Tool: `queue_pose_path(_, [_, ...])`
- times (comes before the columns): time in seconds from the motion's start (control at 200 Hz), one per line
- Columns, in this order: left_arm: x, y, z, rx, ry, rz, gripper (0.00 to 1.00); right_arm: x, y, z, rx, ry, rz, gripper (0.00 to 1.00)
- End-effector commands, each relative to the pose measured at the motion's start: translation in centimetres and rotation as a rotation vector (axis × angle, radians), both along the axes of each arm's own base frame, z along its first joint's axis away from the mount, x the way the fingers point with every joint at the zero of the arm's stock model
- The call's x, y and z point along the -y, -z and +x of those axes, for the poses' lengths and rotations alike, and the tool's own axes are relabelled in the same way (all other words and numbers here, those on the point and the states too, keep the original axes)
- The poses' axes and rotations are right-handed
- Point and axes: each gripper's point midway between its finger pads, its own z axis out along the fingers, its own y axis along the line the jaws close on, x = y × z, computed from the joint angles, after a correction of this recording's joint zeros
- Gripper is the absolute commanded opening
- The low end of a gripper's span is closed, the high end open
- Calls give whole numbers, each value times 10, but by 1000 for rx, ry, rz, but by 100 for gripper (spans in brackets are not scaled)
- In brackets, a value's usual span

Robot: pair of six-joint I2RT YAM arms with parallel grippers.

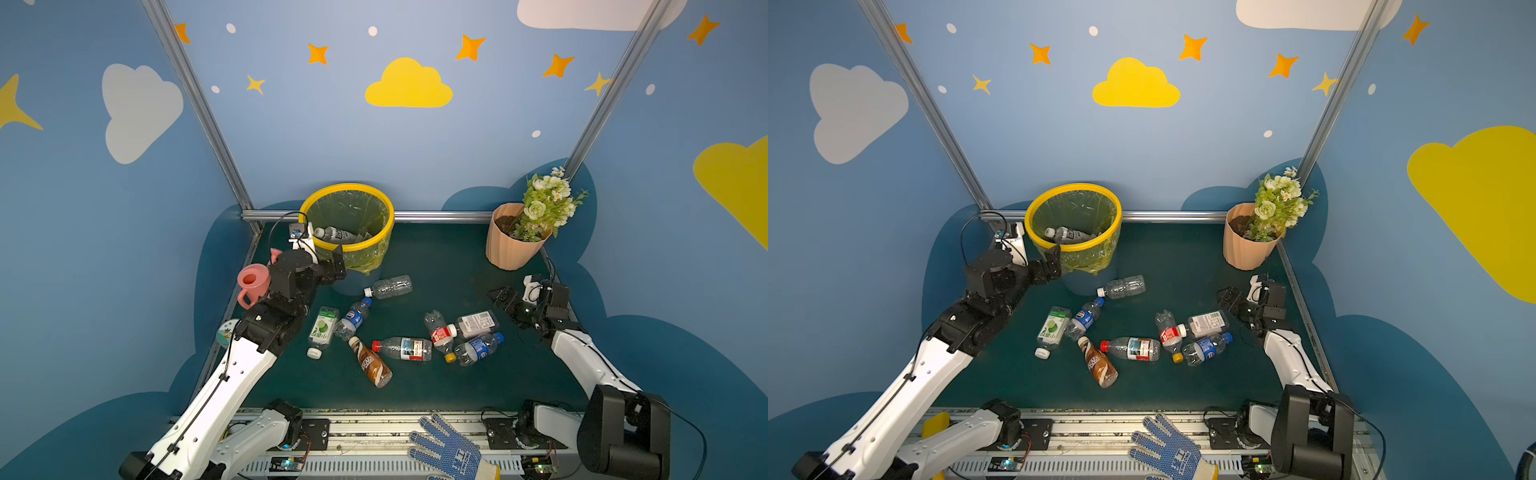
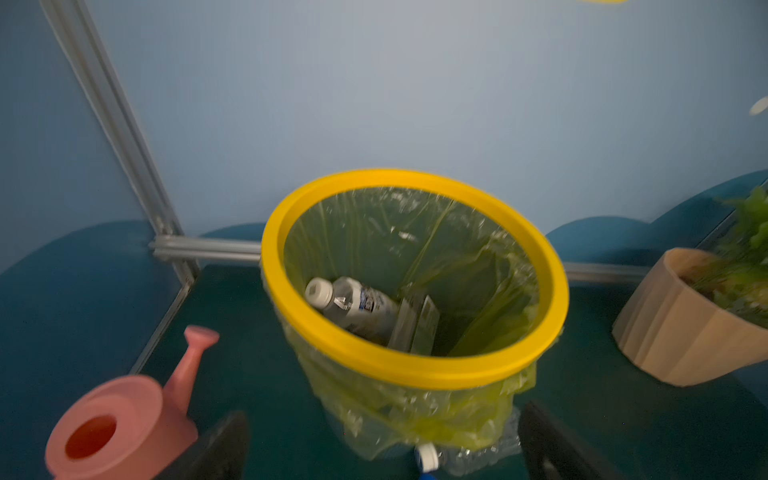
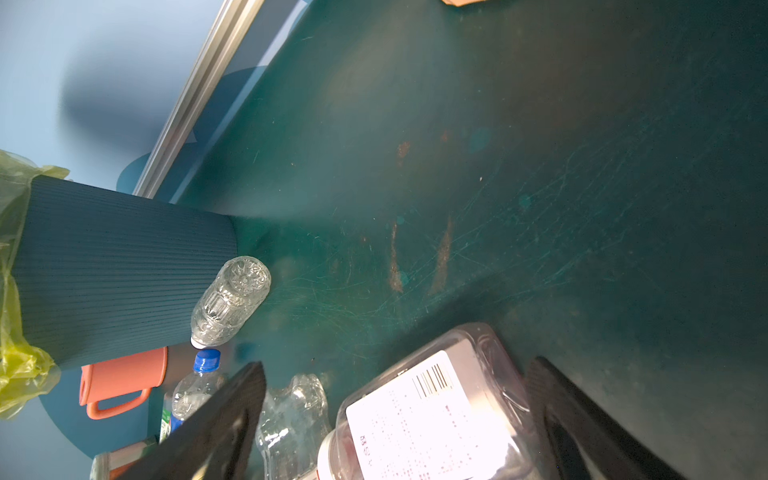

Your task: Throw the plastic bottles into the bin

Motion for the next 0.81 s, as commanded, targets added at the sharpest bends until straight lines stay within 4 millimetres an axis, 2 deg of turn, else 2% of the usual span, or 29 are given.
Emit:
queue_pose_path(0.0, [-19,31,-18,-102,-84,-28,100,-3,-12,7,19,-11,9,95])
queue_pose_path(0.165, [-21,100,-36,-319,-96,-28,100,-3,-12,9,19,-13,9,95])
queue_pose_path(0.285, [-21,134,-48,-428,-99,-27,100,-5,-9,10,13,-19,19,95])
queue_pose_path(0.485, [-29,165,-58,-534,-136,-12,100,-7,-6,12,13,-27,29,95])
queue_pose_path(0.681, [-24,199,-57,-634,-105,-34,98,-8,-5,12,12,-30,34,95])
queue_pose_path(0.801, [-30,219,-54,-702,-155,-20,96,-8,-4,13,11,-31,37,95])
